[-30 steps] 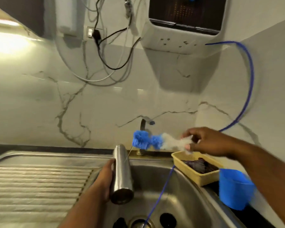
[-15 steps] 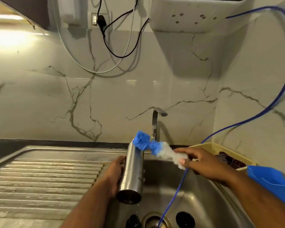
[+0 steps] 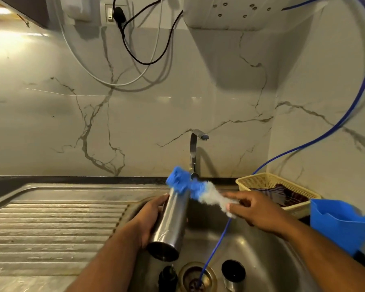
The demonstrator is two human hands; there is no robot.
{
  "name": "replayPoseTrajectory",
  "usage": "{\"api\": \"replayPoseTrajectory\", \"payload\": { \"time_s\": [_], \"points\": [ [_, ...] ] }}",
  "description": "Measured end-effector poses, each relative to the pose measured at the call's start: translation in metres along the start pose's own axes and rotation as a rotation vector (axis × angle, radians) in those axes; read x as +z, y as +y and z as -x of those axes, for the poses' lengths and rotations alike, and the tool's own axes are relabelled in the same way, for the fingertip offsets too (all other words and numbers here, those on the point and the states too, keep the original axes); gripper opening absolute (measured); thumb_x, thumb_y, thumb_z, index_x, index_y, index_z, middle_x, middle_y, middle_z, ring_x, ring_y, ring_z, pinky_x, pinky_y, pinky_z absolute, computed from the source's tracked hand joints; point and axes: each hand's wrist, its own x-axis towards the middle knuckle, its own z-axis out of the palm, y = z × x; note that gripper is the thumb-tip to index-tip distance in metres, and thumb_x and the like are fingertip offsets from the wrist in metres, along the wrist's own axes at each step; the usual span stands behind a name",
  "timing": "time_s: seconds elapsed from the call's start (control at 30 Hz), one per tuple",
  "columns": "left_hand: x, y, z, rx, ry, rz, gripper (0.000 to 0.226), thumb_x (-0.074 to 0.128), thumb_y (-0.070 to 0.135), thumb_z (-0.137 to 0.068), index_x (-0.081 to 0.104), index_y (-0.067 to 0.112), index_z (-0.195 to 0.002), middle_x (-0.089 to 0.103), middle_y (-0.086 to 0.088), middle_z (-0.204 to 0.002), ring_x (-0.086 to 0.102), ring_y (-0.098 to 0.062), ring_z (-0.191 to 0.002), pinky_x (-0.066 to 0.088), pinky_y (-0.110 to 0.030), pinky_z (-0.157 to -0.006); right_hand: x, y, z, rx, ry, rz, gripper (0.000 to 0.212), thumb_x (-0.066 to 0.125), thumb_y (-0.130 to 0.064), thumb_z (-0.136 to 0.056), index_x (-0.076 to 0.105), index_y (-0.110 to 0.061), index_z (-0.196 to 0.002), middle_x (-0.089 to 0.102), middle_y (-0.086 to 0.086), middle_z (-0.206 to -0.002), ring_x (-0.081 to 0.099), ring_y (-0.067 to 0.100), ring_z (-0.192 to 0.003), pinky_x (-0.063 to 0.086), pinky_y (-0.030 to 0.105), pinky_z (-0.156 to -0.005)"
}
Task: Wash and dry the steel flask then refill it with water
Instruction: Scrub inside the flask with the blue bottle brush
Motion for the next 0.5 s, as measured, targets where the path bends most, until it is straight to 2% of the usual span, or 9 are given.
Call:
{"api": "replayPoseTrajectory", "payload": {
  "time_s": [0.07, 0.13, 0.2, 0.3, 0.37, 0.43, 0.5],
  "points": [
    [-0.005, -0.002, -0.004, -0.013, 0.023, 0.02, 0.064, 0.065, 0.049, -0.086, 0.062, -0.001, -0.124, 0.071, -0.03, -0.099, 0.067, -0.039, -0.076, 0.048, -0.06, -0.101, -0.009, -0.004, 0.007, 0.019, -0.185, 0.034, 0.032, 0.069, -0.026, -0.096, 0.066, -0.046, -0.12, 0.065, -0.021, -0.06, 0.052, -0.004, -0.052, 0.039, 0.011, -0.055],
    [-0.006, -0.001, 0.001, -0.007, 0.027, 0.052, 0.059, 0.061, 0.047, -0.088, 0.062, -0.002, -0.121, 0.072, -0.028, -0.091, 0.068, -0.038, -0.069, 0.054, -0.053, -0.085, -0.01, -0.006, 0.009, 0.03, -0.24, 0.069, 0.032, 0.069, -0.029, -0.095, 0.068, -0.048, -0.121, 0.065, -0.014, -0.062, 0.05, 0.0, -0.054, 0.04, 0.017, -0.056],
    [-0.002, 0.001, 0.005, -0.017, -0.013, 0.065, 0.057, 0.052, 0.047, -0.096, 0.06, -0.001, -0.126, 0.072, -0.031, -0.101, 0.069, -0.04, -0.074, 0.057, -0.048, -0.073, -0.005, -0.003, 0.003, 0.016, -0.133, 0.075, 0.033, 0.068, -0.026, -0.097, 0.066, -0.04, -0.127, 0.063, -0.026, -0.059, 0.054, -0.006, -0.051, 0.038, 0.008, -0.054],
    [0.002, 0.002, 0.006, -0.03, -0.042, 0.041, 0.054, 0.04, 0.039, -0.101, 0.057, -0.003, -0.13, 0.066, -0.037, -0.116, 0.069, -0.044, -0.082, 0.058, -0.045, -0.07, 0.003, -0.001, -0.002, -0.007, 0.007, 0.062, 0.035, 0.066, -0.024, -0.099, 0.065, -0.029, -0.133, 0.061, -0.038, -0.061, 0.055, -0.017, -0.053, 0.039, 0.004, -0.053],
    [0.001, 0.001, 0.003, -0.024, -0.032, 0.011, 0.057, 0.05, 0.043, -0.097, 0.057, -0.002, -0.131, 0.067, -0.035, -0.118, 0.07, -0.046, -0.091, 0.059, -0.046, -0.073, 0.0, -0.001, -0.001, 0.007, -0.04, 0.042, 0.033, 0.066, -0.027, -0.098, 0.065, -0.035, -0.13, 0.066, -0.029, -0.063, 0.055, -0.009, -0.052, 0.039, 0.007, -0.052],
    [-0.003, -0.001, 0.004, -0.016, -0.005, -0.011, 0.066, 0.068, 0.048, -0.084, 0.059, 0.003, -0.131, 0.069, -0.03, -0.117, 0.069, -0.048, -0.104, 0.058, -0.048, -0.08, -0.009, -0.001, 0.004, 0.049, -0.171, 0.035, 0.03, 0.066, -0.028, -0.097, 0.067, -0.044, -0.123, 0.066, -0.011, -0.064, 0.05, 0.003, -0.052, 0.038, 0.015, -0.051],
    [-0.007, -0.002, 0.0, -0.007, 0.014, -0.017, 0.071, 0.073, 0.046, -0.074, 0.06, 0.004, -0.129, 0.071, -0.028, -0.116, 0.069, -0.046, -0.105, 0.058, -0.048, -0.081, -0.016, 0.0, 0.008, 0.078, -0.264, 0.007, 0.028, 0.066, -0.026, -0.097, 0.069, -0.046, -0.116, 0.066, -0.003, -0.068, 0.048, 0.01, -0.056, 0.039, 0.019, -0.052]
  ]
}}
